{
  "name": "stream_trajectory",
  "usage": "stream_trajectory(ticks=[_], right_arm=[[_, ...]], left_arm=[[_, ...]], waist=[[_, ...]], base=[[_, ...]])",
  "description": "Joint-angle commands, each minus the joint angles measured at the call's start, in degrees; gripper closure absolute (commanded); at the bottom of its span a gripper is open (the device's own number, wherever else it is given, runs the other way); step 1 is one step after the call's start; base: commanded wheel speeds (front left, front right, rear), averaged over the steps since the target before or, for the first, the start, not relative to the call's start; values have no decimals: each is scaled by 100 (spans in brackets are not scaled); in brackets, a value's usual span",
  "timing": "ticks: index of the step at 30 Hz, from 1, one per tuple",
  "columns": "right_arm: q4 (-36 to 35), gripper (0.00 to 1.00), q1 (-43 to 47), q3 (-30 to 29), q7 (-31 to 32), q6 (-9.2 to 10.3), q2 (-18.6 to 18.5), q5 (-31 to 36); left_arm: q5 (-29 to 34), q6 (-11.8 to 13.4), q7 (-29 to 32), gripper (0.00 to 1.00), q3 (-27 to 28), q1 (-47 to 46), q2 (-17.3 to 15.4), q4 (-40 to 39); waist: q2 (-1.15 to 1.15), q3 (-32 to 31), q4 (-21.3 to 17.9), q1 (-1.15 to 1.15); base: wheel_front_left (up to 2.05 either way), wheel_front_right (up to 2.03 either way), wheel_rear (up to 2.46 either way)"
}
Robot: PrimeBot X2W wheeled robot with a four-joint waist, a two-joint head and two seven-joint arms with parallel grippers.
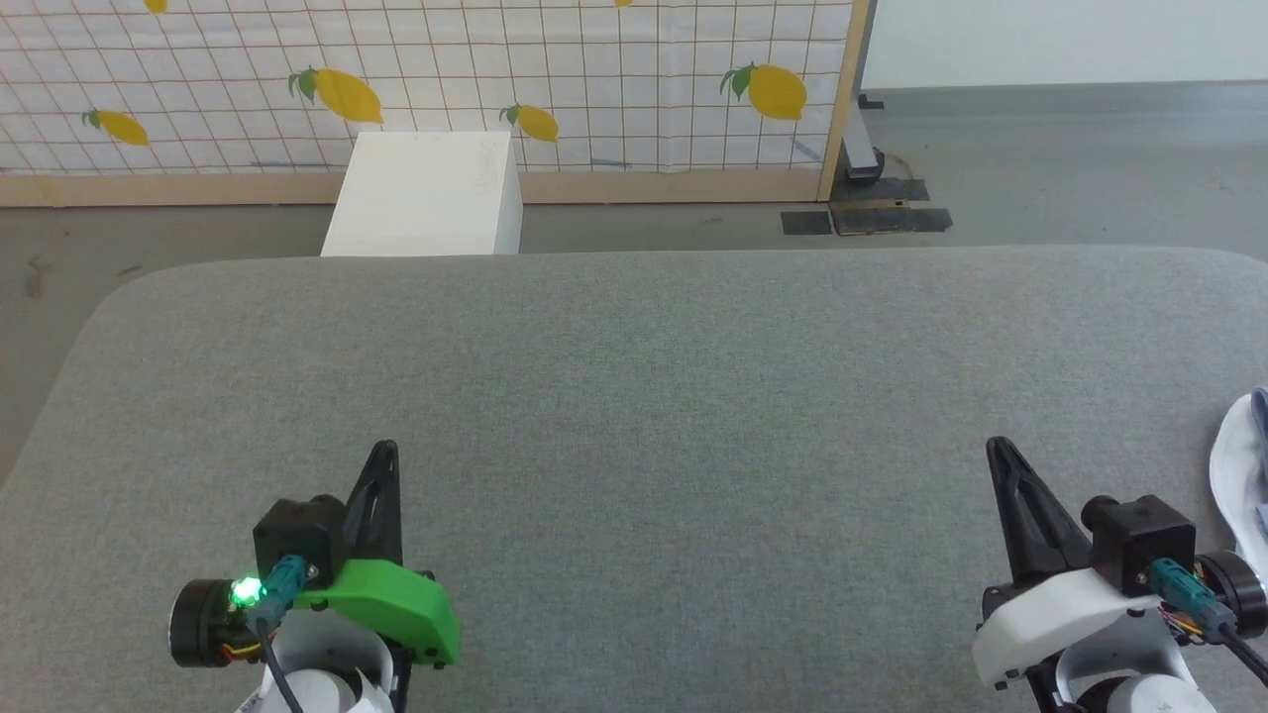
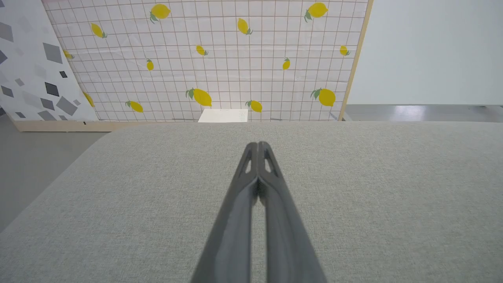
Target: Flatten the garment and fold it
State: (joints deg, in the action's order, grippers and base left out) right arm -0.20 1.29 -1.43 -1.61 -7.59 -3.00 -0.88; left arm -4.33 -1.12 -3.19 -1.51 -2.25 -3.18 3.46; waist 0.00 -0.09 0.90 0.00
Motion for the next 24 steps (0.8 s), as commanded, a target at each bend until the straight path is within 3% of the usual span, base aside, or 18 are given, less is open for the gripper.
stream_trajectory(ticks=[1, 24], right_arm=[[14, 100, -76, 28, 31, 8, 10, 35], [20, 100, -124, 133, 150, 10, 12, 84]], left_arm=[[106, 42, 28, 100, 26, 110, 24, -49], [405, 106, 294, 100, 140, 216, 30, -320]], waist=[[0, 1, -5, 0], [0, 8, -83, 0]], base=[[0, 0, 0], [0, 0, 0]])
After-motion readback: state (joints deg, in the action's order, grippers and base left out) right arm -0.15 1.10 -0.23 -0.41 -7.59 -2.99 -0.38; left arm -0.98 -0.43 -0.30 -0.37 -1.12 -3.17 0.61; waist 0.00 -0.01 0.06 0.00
